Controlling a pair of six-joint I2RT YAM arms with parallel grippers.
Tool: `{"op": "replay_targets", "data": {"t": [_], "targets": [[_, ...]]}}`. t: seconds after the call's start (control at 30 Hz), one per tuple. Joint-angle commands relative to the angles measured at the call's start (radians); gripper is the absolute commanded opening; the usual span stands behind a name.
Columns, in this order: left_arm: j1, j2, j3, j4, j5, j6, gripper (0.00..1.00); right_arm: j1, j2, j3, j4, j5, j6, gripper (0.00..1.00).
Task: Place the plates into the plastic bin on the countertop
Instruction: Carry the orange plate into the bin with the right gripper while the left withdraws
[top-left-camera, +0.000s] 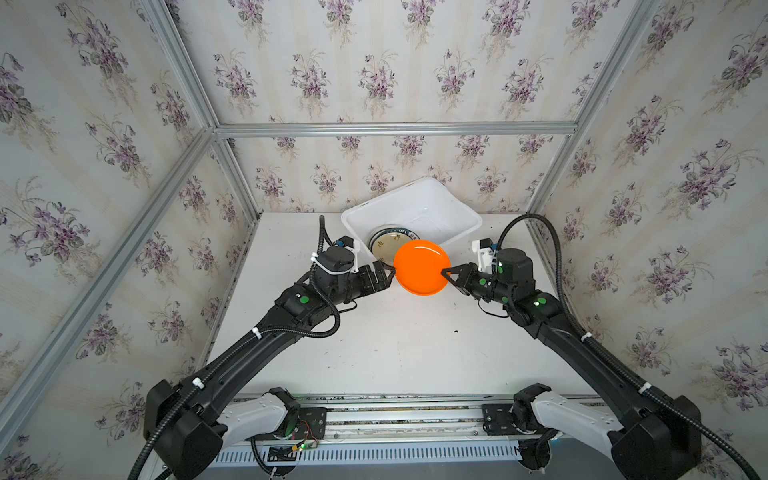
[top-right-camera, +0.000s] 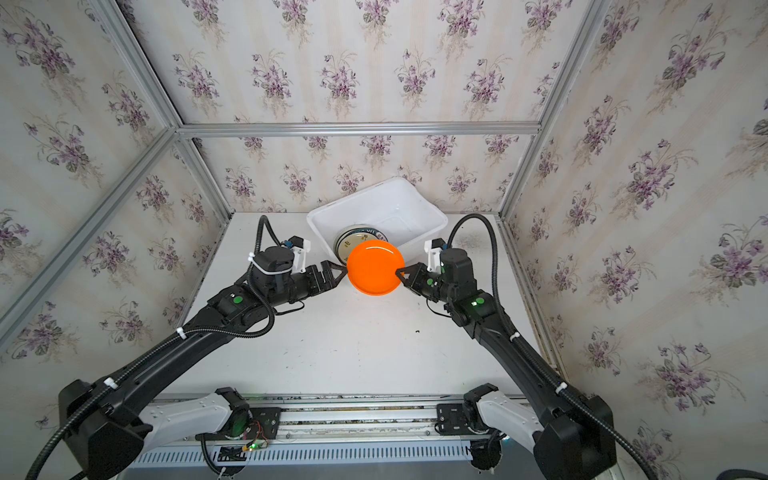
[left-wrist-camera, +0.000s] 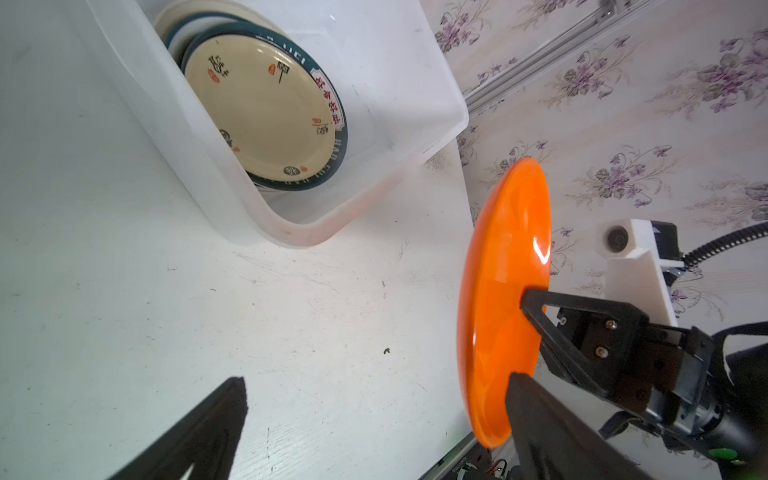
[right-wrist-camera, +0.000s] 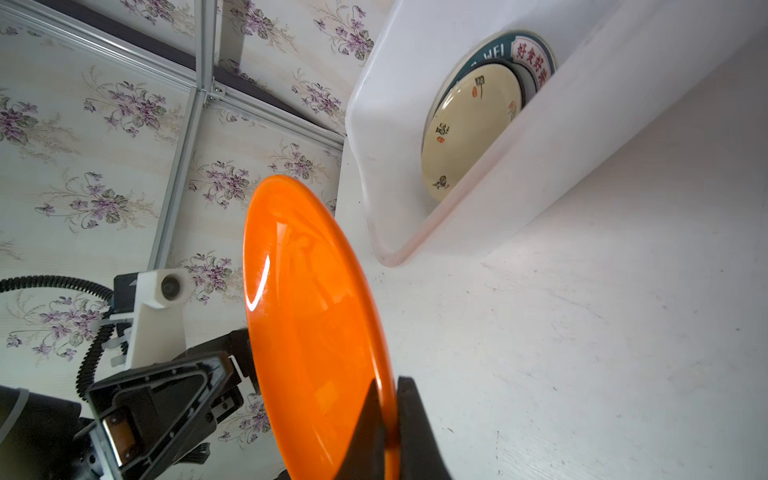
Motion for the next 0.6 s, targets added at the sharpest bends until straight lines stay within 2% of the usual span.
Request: {"op": "replay_targets", "data": {"t": [0.0,0.23,0.3,0.4,0.57], "targets": [[0.035,-0.035,-0.027,-0.002,-0.037,0.014,1.0,0.0,0.075,0.104,-0.042,0.037,-0.111,0.0],[0.131,-0.134,-0.11,-0.011,-0.008,0.014,0.99,0.002,0.387,0.443,-0.208,0.137,-0.314,0.0],[0.151,-0.16,-0.126,-0.013,-0.011,0.023,0.99,0.004,0.475,0.524,-0.245,0.204,-0.365,0.0],[0.173,-0.184,-0.135,-0.025,-0.021,0.032,1.0,0.005,0.594,0.641,-0.313,0.265,-0.425,0.0],[0.183,-0.192,-0.145,-0.026,-0.033,0.043,1.0,0.03,0.768,0.848,-0.425,0.292,-0.486,0.0]]}}
